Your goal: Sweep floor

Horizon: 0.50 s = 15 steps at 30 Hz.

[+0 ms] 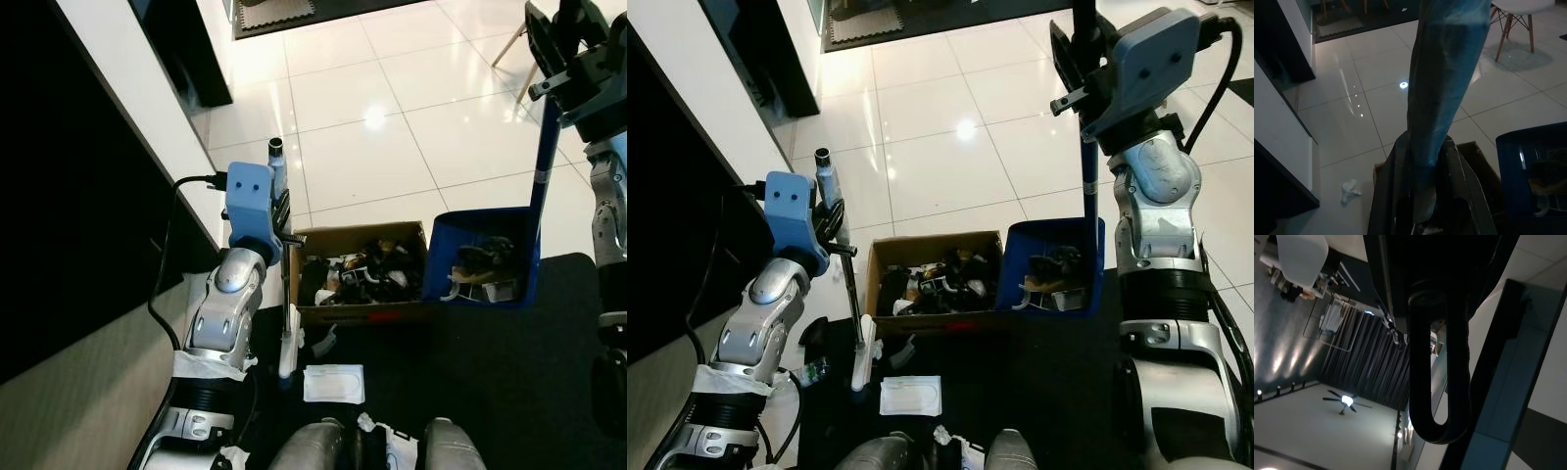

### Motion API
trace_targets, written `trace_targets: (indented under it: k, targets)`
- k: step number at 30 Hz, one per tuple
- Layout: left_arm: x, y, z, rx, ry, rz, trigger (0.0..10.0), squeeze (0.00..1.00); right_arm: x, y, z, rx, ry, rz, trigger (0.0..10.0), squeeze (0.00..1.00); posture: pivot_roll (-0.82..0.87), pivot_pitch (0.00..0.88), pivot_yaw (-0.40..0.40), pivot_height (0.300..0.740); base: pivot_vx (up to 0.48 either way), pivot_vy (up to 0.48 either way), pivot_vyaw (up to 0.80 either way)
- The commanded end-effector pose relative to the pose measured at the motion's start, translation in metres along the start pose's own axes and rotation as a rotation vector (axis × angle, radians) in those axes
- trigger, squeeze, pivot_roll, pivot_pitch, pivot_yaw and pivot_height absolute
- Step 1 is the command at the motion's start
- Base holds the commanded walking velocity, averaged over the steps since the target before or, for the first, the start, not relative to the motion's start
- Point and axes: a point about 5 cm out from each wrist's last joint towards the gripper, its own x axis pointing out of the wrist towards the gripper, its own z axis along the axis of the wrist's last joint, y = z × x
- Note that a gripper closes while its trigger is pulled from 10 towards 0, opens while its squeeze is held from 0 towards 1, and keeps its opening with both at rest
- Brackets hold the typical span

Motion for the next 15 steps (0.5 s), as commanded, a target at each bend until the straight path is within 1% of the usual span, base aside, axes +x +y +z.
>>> trace_targets:
  k: [1, 6, 9, 13, 15]
  targets:
    - [-0.004, 0.010, 0.006, 0.028, -0.025, 0.029, 10.0, 0.00, 0.008, 0.001, 0.008, -0.031, -0.057, 0.016, 10.0, 0.00, -0.04, 0.085, 0.133, 0.740, 0.000, 0.000, 0.00]
    - [-0.005, 0.012, 0.006, 0.033, -0.023, 0.035, 10.0, 0.00, 0.013, 0.006, 0.007, -0.054, -0.080, 0.031, 10.0, 0.00, -0.03, 0.087, 0.132, 0.740, 0.000, 0.000, 0.00]
    - [-0.008, 0.014, 0.005, 0.037, -0.020, 0.044, 10.0, 0.00, 0.018, 0.009, 0.008, -0.104, -0.111, 0.054, 10.0, 0.00, -0.02, 0.089, 0.126, 0.740, 0.000, 0.000, 0.00]
    - [-0.009, 0.014, 0.005, 0.038, -0.019, 0.047, 10.0, 0.00, 0.020, 0.009, 0.007, -0.117, -0.127, 0.057, 10.0, 0.00, -0.02, 0.089, 0.124, 0.740, 0.000, 0.000, 0.00]
    - [-0.011, 0.016, 0.003, 0.043, -0.014, 0.055, 10.0, 0.00, 0.024, 0.012, 0.008, -0.111, -0.143, 0.066, 10.0, 0.00, -0.01, 0.091, 0.121, 0.740, 0.000, 0.000, 0.00]
